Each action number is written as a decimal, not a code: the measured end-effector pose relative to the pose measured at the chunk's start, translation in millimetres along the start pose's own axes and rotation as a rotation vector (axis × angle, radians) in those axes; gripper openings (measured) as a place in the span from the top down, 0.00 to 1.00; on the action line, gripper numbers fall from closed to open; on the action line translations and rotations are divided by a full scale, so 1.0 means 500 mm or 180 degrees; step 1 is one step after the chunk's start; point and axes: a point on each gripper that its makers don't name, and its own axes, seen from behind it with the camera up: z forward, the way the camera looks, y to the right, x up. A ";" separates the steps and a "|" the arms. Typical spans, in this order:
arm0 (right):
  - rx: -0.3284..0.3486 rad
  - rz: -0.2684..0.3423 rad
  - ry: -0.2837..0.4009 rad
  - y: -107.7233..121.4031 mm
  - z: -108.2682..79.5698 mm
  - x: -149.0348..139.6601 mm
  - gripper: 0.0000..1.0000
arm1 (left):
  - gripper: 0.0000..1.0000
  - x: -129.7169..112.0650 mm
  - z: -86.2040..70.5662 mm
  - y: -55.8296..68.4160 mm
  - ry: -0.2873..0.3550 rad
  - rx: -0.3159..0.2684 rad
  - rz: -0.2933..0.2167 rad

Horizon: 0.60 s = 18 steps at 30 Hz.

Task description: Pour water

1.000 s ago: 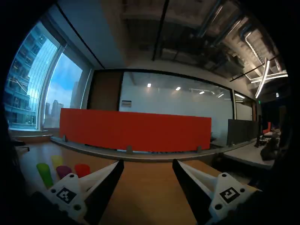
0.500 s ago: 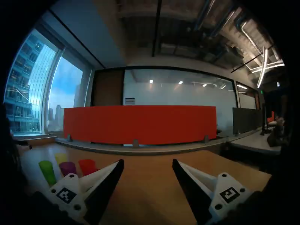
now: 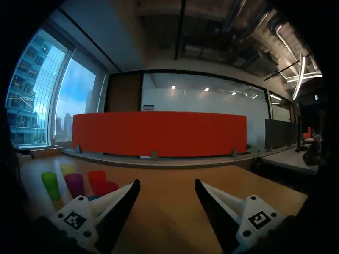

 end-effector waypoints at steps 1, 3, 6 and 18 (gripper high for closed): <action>-0.0005 -0.0001 -0.0005 0.000 0.000 -0.002 0.00 | 0.00 0.000 0.000 0.000 0.0000 0.0000 0.0000; -0.0016 -0.0002 -0.0017 0.002 0.000 -0.008 0.00 | 0.01 0.000 0.001 0.000 0.0000 0.0000 -0.0001; -0.0034 0.0012 -0.0044 0.005 0.001 -0.016 0.00 | 0.01 0.001 0.001 0.001 0.0000 0.0000 -0.0001; -0.0044 0.0034 -0.0104 0.013 0.007 -0.040 0.00 | 0.01 0.000 0.001 0.001 0.0000 0.0000 -0.0001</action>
